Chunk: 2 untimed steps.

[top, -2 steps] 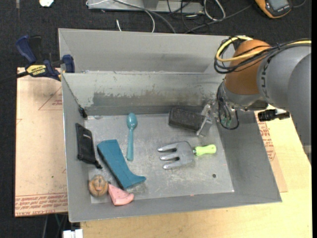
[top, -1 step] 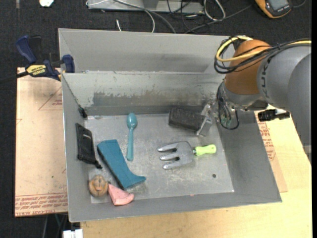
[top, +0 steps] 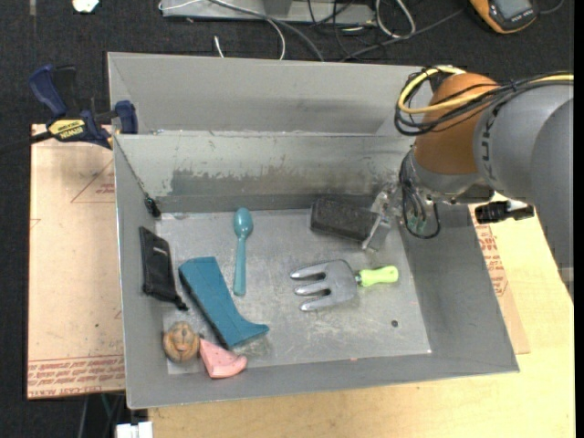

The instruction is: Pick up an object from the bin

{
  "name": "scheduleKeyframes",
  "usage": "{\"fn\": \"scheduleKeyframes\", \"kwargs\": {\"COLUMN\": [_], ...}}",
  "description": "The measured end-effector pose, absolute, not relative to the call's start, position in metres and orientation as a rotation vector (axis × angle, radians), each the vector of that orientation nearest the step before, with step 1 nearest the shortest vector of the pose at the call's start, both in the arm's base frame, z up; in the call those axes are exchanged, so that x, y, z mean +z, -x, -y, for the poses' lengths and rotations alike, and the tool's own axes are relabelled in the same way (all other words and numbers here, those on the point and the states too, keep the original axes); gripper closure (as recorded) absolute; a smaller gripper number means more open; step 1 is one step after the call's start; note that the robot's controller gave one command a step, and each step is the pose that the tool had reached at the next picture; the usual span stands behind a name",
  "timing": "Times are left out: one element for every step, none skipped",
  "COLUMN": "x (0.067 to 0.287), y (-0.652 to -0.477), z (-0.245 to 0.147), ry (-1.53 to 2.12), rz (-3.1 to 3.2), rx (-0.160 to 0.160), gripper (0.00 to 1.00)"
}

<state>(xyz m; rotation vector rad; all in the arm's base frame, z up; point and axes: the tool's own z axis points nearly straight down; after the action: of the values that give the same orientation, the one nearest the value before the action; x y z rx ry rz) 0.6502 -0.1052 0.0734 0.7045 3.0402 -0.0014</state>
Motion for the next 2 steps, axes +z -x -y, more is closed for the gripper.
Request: {"fn": "scheduleKeyframes", "kwargs": {"x": [0.0734,0.0734], "y": [-0.6502,-0.6502], "z": [0.1052,0.1052], "ry": [-0.704,-0.704], "rz": [-3.04,-3.04], "rx": [-0.001,-0.002], "gripper": [1.0,1.0]}}
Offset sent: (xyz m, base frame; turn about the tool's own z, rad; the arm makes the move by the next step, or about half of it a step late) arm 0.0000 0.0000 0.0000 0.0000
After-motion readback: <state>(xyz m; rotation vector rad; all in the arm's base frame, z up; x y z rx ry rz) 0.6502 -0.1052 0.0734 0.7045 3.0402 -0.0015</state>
